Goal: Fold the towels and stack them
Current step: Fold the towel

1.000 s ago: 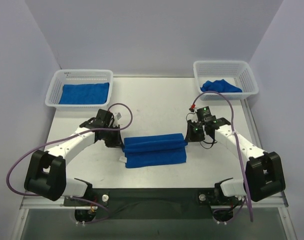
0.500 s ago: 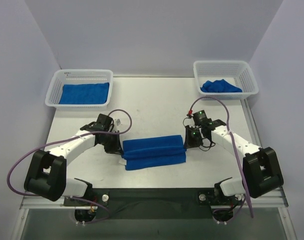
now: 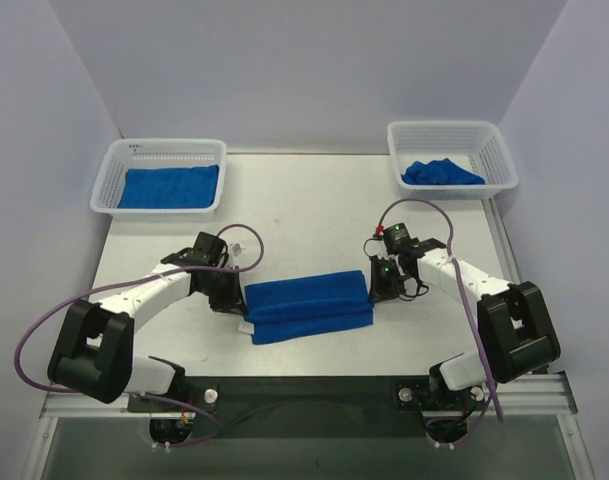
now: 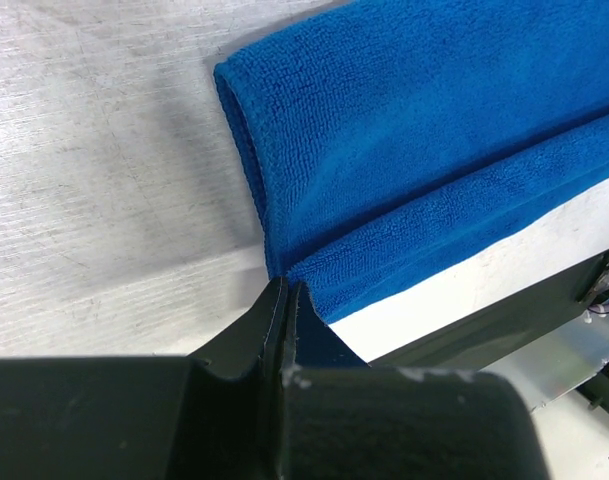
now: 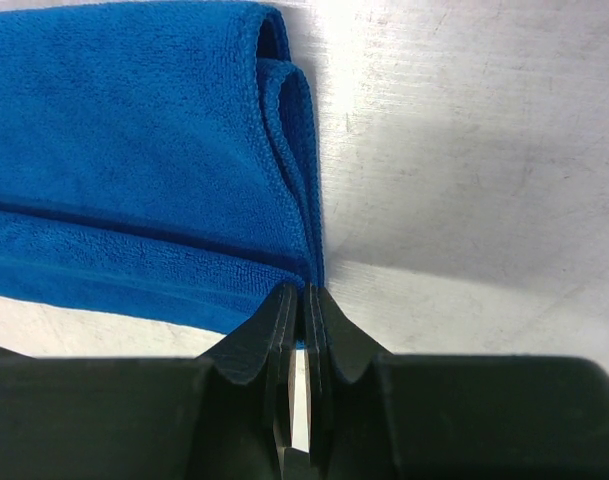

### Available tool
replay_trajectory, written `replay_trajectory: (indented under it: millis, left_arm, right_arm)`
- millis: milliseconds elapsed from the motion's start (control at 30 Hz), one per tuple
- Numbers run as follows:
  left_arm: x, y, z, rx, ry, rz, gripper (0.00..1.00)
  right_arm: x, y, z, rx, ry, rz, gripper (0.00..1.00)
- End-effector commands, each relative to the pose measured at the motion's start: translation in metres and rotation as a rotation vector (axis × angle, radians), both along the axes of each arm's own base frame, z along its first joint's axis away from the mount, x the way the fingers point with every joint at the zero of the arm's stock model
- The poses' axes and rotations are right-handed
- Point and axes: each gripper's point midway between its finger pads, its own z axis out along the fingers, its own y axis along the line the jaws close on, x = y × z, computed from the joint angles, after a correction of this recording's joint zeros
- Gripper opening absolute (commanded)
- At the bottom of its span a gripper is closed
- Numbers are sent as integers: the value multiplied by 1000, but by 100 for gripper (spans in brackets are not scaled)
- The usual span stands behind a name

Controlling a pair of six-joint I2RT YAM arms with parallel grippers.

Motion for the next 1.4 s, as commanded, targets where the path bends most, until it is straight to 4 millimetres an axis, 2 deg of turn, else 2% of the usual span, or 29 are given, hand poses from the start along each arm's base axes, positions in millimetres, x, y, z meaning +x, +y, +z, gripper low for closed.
replay_trajectory:
  millis: [0,133,333,567,700,833,900,933,967,1033,1067,1100,1200,1267,1367]
  left_arm:
    - [15,-1,22,-5,-82,11,0]
    - [24,-2,46,-6,-125,13,0]
    - [14,-8,59,-40,-136,30,0]
    - [-14,-7,38,-29,-54,21,0]
    - [-28,5,9,32,8,28,0]
    - [-33,5,-10,46,46,25,0]
    - [-35,0,-12,36,54,8,19]
    - [-36,-1,-12,37,56,2,23]
    - [-37,-2,-12,35,53,-1,33]
    - [-39,-4,-9,20,54,-12,43]
    - [-38,-5,-5,9,44,-11,50]
    - [-41,-6,-1,0,49,-13,55]
    - [-37,-9,22,-38,-11,-11,68]
    - [-38,-9,38,-59,-48,-3,72]
    - [-32,-13,64,-92,-110,3,72]
  right_arm:
    - [9,-11,18,-61,-64,-8,0]
    - [16,-11,31,-60,-99,-7,0]
    - [15,-13,38,-71,-105,0,0]
    - [8,-16,33,-80,-75,-4,0]
    - [5,-15,25,-82,-38,0,0]
    - [-1,-15,17,-89,-5,6,1]
    - [-5,-17,13,-93,12,6,6]
    - [-7,-17,13,-91,16,5,8]
    - [-8,-16,13,-89,18,9,14]
    - [-12,-14,14,-80,21,16,24]
    - [-15,-12,17,-72,23,26,35]
    - [-16,-10,22,-65,11,33,40]
    - [-27,-4,38,-59,-11,77,54]
    - [-37,-1,47,-61,-12,111,55]
    - [-36,-1,65,-59,-70,115,55]
